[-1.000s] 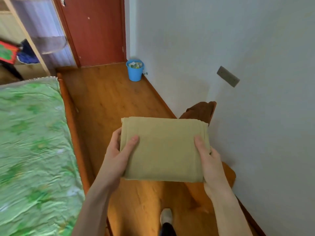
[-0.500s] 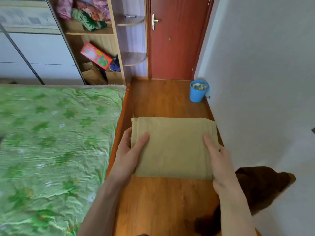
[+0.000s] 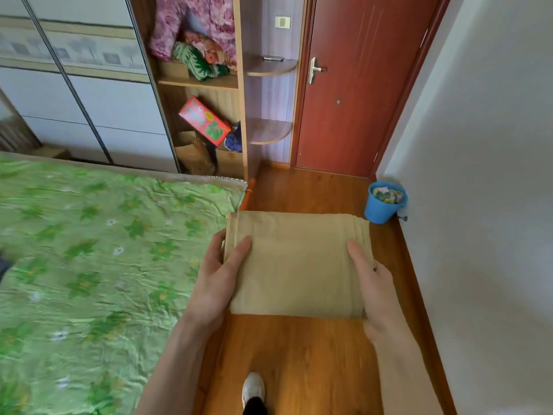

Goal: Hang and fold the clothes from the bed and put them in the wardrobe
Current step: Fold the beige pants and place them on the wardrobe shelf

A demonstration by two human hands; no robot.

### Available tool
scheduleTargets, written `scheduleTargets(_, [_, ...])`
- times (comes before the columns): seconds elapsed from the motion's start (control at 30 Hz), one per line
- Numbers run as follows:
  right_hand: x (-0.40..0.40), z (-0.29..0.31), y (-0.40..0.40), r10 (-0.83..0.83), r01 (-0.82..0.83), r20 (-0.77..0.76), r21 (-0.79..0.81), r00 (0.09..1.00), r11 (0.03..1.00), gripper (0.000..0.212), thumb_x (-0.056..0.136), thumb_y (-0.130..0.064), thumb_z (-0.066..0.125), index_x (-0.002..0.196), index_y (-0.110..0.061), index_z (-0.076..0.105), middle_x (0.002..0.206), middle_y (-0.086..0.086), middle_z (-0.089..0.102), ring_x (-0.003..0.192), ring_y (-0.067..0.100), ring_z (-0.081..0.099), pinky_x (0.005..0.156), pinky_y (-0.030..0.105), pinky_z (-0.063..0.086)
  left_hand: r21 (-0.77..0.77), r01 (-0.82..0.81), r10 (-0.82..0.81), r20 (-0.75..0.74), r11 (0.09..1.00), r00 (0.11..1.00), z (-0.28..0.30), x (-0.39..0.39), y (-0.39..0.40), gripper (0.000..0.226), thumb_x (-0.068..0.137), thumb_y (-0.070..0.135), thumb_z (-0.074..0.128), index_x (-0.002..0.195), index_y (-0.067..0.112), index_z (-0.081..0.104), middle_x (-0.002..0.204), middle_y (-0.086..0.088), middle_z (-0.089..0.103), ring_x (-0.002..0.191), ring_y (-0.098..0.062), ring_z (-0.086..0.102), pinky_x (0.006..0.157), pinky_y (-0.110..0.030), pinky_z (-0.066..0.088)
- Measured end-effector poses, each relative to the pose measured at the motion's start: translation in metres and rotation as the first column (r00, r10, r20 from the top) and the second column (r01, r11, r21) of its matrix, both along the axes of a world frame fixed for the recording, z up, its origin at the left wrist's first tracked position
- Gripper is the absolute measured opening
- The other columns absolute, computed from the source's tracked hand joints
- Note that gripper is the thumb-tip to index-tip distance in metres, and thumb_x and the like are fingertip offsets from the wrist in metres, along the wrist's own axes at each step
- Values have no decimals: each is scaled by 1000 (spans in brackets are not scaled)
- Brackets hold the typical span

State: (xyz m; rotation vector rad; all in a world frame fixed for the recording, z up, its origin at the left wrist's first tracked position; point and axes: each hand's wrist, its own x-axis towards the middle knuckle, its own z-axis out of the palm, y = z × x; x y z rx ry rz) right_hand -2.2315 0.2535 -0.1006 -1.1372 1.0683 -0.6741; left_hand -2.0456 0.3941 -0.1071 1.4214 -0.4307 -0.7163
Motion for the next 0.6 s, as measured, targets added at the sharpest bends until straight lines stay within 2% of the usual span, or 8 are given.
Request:
scheduleTargets(0.1, [54,11,-49,35,-36,-14,-57,999,998,53,90,-52,70,136,-29,57,120,-4,71,110,16,68,90,38,59,-12,-23,22,-23,1000,999,5,51,-44,34,97,46,68,130,41,60,115,12,76,103,-12,75,86,-38,61])
scheduleTargets(0.2, [101,18,-89,49,-50,-20,-94,999,994,50,90,-50,71,134,-30,57,119,-6,71,109,15,68,86,35,58,-29,-49,49,-18,998,999,12,98,-84,35,96,45,69,130,39,62,117,7,77,102,-13,74,84,-38,59])
scheduleTargets(0.27, [125,18,-111,33,-33,-4,-100,999,994,49,90,-50,72,132,-28,59,118,-7,72,109,14,69,89,37,59,-16,-49,49,-9,999,999,17,125,-107,33,95,47,70,127,43,62,113,9,77,98,-12,75,79,-36,58])
scheduleTargets(0.37, [152,16,-138,20,-20,-2,-81,1000,997,48,89,-50,71,131,-28,60,119,-5,73,109,17,70,94,43,58,5,-46,46,-5,999,999,18,155,-137,28,94,53,68,121,51,61,110,12,75,94,-9,75,80,-37,59])
scheduleTargets(0.47, [177,11,-169,-2,1,-18,-58,1000,998,43,89,-49,71,125,-31,58,120,-3,71,111,21,68,99,49,56,29,-51,51,1,998,999,16,181,-170,43,96,61,60,137,47,56,121,13,69,104,-10,71,89,-38,58])
scheduleTargets(0.53, [194,9,-193,-3,3,-5,-69,1000,998,31,89,-48,71,116,-35,61,118,-4,72,110,19,68,98,48,56,24,-40,40,5,999,999,16,197,-194,47,91,63,63,135,48,58,119,13,71,103,-9,72,88,-37,59])
scheduleTargets(0.6, [214,7,-220,0,1,10,-93,1000,996,23,90,-46,71,110,-39,61,116,-6,72,108,17,69,92,41,58,25,-22,22,15,999,1000,16,214,-219,45,83,62,69,125,50,61,110,16,74,96,-7,74,82,-35,59])
